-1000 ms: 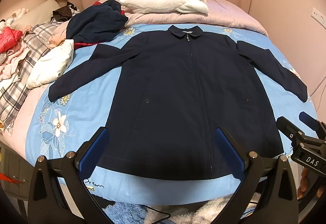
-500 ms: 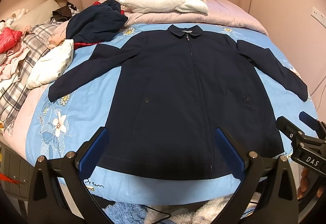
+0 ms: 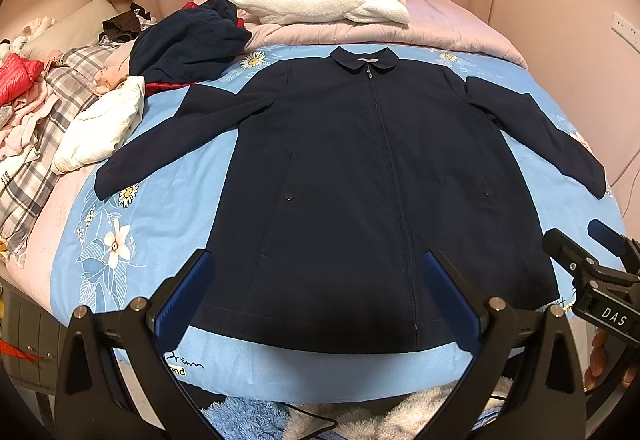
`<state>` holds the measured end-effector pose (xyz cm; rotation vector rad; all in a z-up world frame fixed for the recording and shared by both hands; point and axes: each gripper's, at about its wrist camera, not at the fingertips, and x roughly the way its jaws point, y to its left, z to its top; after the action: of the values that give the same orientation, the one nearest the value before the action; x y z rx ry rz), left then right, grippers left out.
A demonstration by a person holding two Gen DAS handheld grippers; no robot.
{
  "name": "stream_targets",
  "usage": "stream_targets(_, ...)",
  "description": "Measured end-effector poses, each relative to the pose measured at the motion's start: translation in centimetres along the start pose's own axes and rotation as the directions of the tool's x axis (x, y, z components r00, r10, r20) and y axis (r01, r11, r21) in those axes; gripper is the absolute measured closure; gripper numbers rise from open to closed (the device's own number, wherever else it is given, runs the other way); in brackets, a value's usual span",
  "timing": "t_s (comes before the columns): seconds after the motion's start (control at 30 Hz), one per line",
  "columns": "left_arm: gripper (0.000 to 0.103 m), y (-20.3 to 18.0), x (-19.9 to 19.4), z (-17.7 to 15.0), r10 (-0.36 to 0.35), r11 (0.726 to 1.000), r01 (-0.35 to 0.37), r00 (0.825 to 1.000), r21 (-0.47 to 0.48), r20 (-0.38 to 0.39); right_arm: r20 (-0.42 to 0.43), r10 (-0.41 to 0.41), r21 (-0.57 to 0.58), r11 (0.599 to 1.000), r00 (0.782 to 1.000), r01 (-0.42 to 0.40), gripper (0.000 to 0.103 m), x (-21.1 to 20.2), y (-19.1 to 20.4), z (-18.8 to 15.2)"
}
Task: Fold large clothes
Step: 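Grasp the navy jacket's sleeve with the right tool and fold it across the body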
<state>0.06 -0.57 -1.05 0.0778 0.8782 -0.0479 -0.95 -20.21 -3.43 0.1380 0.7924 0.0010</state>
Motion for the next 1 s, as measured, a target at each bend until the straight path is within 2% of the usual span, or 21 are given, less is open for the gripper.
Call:
stream_targets(0.27, 0.000, 0.3, 1.5, -0.2, -0.004, 1.000, 0.004, 1.000, -0.013, -0.023, -0.016, 0.012, 0.028, 1.000, 1.000, -0.012, 0.000, 0.8, -0.7, -0.1)
stream_targets(0.33, 0.000, 0.6, 2.0, 0.1, -0.021, 0.999, 0.020, 1.000, -0.036, -0.015, -0.005, 0.054, 0.051, 0.997, 0.999, -0.054, 0.000, 0.9, -1.4, -0.1)
stream_targets(0.43, 0.000, 1.7, 3.4, 0.7, -0.103, 0.988, 0.101, 0.995, -0.115, -0.017, 0.036, 0.175, 0.096, 0.979, 0.984, -0.177, 0.000, 1.0, -3.0, 0.1)
stream_targets(0.5, 0.000, 2.8, 5.3, 0.9, -0.218, 0.960, 0.208, 0.975, -0.188, -0.033, 0.067, 0.268, 0.169, 0.946, 0.961, -0.276, 0.000, 1.7, -5.5, 0.2)
stream_targets(0.53, 0.000, 2.8, 5.8, 1.0, -0.249, 0.948, 0.235, 0.968, -0.214, -0.037, 0.086, 0.290, 0.217, 0.928, 0.953, -0.302, 0.000, 2.3, -7.1, 0.2)
stream_targets(0.6, 0.000, 3.7, 7.6, 1.1, -0.323, 0.906, 0.299, 0.946, -0.299, -0.034, 0.116, 0.289, 0.321, 0.895, 0.950, -0.312, 0.000, 3.4, -10.3, 0.0)
stream_targets(0.67, 0.000, 4.5, 9.6, 1.3, -0.379, 0.859, 0.345, 0.925, -0.378, -0.016, 0.150, 0.281, 0.467, 0.825, 0.948, -0.319, 0.000, 5.3, -15.5, -0.5)
stream_targets(0.77, 0.000, 4.9, 11.1, 1.9, -0.405, 0.817, 0.371, 0.914, -0.440, 0.018, 0.188, 0.220, 0.582, 0.760, 0.957, -0.289, 0.000, 7.3, -21.5, -0.9)
stream_targets(0.8, 0.000, 5.0, 11.7, 2.2, -0.401, 0.811, 0.378, 0.915, -0.446, 0.045, 0.196, 0.191, 0.609, 0.745, 0.962, -0.272, 0.000, 7.7, -23.2, -1.0)
stream_targets(0.87, 0.000, 4.9, 12.2, 2.8, -0.386, 0.819, 0.367, 0.921, -0.442, 0.050, 0.219, 0.121, 0.680, 0.693, 0.968, -0.240, 0.000, 8.7, -27.3, -1.0)
stream_targets(0.9, 0.000, 4.6, 12.8, 3.4, -0.359, 0.836, 0.337, 0.933, -0.433, 0.032, 0.225, 0.103, 0.703, 0.671, 0.969, -0.235, 0.000, 9.1, -28.8, -0.9)
stream_targets(0.93, 0.000, 4.4, 13.2, 3.5, -0.349, 0.843, 0.325, 0.937, -0.429, 0.022, 0.230, 0.089, 0.716, 0.659, 0.969, -0.230, 0.000, 9.5, -29.8, -0.8)
stream_targets(1.0, 0.000, 4.3, 14.4, 4.2, -0.354, 0.840, 0.320, 0.935, -0.439, 0.003, 0.217, 0.038, 0.756, 0.626, 0.975, -0.192, 0.000, 10.5, -32.0, -0.2)
